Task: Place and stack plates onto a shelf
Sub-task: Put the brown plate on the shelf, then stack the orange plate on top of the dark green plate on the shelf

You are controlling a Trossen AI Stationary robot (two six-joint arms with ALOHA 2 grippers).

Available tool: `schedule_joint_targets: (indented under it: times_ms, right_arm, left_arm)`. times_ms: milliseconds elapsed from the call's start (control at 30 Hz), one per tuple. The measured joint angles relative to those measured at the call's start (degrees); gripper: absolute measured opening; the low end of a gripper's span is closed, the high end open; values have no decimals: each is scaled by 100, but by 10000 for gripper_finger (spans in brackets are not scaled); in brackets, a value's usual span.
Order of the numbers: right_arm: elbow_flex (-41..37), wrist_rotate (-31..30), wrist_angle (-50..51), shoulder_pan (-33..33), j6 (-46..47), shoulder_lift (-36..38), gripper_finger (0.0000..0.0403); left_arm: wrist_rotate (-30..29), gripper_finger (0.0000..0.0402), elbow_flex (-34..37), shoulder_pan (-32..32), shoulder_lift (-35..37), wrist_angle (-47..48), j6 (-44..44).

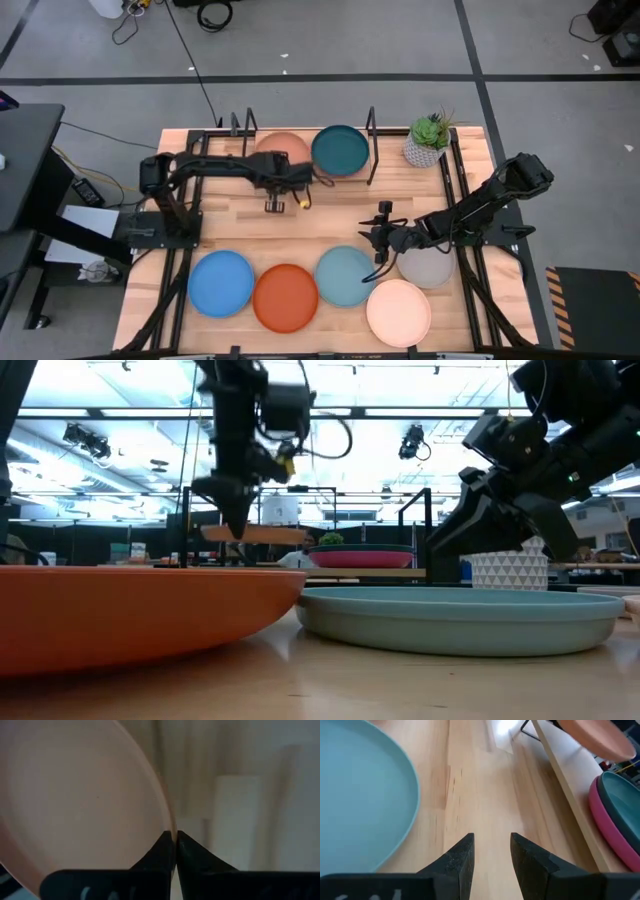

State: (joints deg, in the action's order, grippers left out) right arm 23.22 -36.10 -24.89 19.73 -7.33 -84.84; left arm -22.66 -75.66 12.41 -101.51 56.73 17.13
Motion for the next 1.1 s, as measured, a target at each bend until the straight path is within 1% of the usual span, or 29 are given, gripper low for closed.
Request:
schedule_joint_targets:
  times_ms: [100, 233, 333, 433, 533, 767, 900, 1000, 1100]
  right_arm:
    - [-13, 0, -39, 0, -20, 0, 132]
    - [-13, 0, -37, 0, -22, 0, 132]
    - [-13, 0, -38, 0, -22, 0, 132]
    - [-15, 0, -37, 0, -22, 0, 132]
    - [-15, 0, -37, 0, -24, 0, 132]
    - [-15, 0, -35, 0, -24, 0, 132]
    - [-15, 1, -35, 0, -36, 0, 132]
    - [-15, 0, -35, -5, -46, 0, 132]
    - [-15, 1, -36, -32, -84, 0, 132]
  left_arm:
    - [14, 14, 167, 364, 0, -329, 215]
    - [413, 14, 325, 721, 0, -887, 505]
    - [596, 14, 378, 879, 0, -1109, 606]
    - [639, 15, 398, 966, -2, -1107, 595]
    - [639, 29, 396, 972, 0, -1127, 486]
    - [662, 80, 396, 897, -2, -1381, 415]
    - [670, 98, 394, 779, 0, -1419, 430]
    - [936, 100, 394, 561, 27, -1309, 402]
    - [1289, 101, 392, 219, 96, -1126, 54]
